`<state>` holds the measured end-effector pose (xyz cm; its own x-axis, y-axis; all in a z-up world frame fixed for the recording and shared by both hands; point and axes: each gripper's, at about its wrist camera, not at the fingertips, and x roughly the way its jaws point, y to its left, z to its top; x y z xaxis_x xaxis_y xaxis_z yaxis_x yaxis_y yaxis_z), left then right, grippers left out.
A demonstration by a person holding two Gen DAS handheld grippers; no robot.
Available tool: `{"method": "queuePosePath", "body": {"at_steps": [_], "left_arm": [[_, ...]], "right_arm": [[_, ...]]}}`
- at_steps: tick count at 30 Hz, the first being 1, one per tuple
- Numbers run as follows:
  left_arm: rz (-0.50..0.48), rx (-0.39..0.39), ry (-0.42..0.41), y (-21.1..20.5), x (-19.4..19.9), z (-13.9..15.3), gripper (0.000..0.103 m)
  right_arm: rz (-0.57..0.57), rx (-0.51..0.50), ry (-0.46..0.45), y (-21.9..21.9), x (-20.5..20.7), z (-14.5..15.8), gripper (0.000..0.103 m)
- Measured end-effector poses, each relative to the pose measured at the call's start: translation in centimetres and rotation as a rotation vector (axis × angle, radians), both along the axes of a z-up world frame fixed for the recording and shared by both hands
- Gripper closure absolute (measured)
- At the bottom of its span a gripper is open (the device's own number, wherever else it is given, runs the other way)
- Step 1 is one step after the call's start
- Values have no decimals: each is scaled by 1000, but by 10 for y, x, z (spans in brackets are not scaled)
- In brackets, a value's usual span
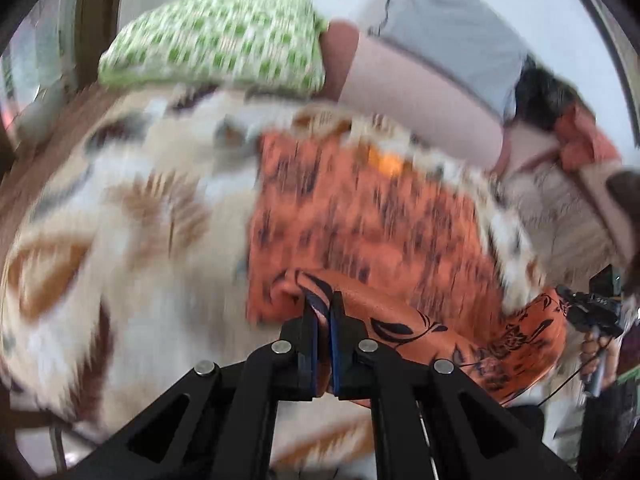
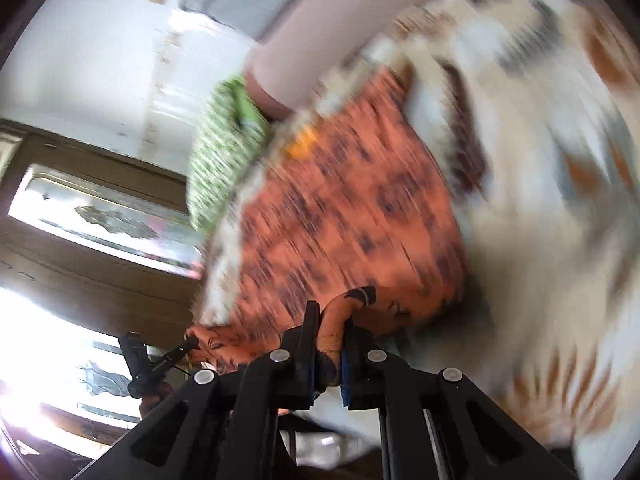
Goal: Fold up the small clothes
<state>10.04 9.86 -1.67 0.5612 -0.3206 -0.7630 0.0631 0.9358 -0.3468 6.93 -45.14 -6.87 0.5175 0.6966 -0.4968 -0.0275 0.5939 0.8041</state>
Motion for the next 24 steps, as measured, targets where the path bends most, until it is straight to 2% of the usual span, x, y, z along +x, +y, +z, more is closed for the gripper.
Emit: {"method": "queuePosePath", "body": {"at_steps": [2,4,5,7,9,10,11,12,14,15,17,19,20,21,23,24], "left_arm": [[21,-10,-64,4,45,18,98],[63,-23,-95,8,90,23,98],[75,-23,-99,8,113,19,97],[87,13,-72,2,172,-8,83],[113,68,-67,-2,215,-45,43],[133,120,-61,-1,232,-63,38],[185,215,-10,3,246,-83,38],[215,232,14,7,246,-90,38],[215,151,-10,20,228,-95,38],[197,149,-11,23,215,-94,37],[129,141,-16,23,182,-92,32],[76,129,2,17,158,-96,27],[44,120,25,12,150,-101,21],[0,121,57,5,144,-109,20],[-79,195,110,-16,146,-132,23],[-82,209,140,-22,151,-139,35]], "right_arm": [[-38,0,-59,-10,57,26,94],[-75,11,-82,-16,104,37,94],[-93,13,-87,-17,134,38,94],[-121,-3,-56,-16,178,26,90],[-147,-91,51,-10,223,-14,66],[-175,-129,95,-8,233,-32,23],[-208,-161,121,-6,237,-48,12],[-216,-163,126,-3,233,-60,12],[-202,-174,116,-1,217,-71,12],[-184,-212,112,1,211,-71,12],[-140,-313,101,4,193,-70,12],[-96,-343,117,5,180,-76,12],[-75,-346,130,7,176,-79,12],[-59,-347,138,9,175,-82,12],[-10,-354,160,21,176,-89,12],[0,-371,153,25,178,-91,12]]}}
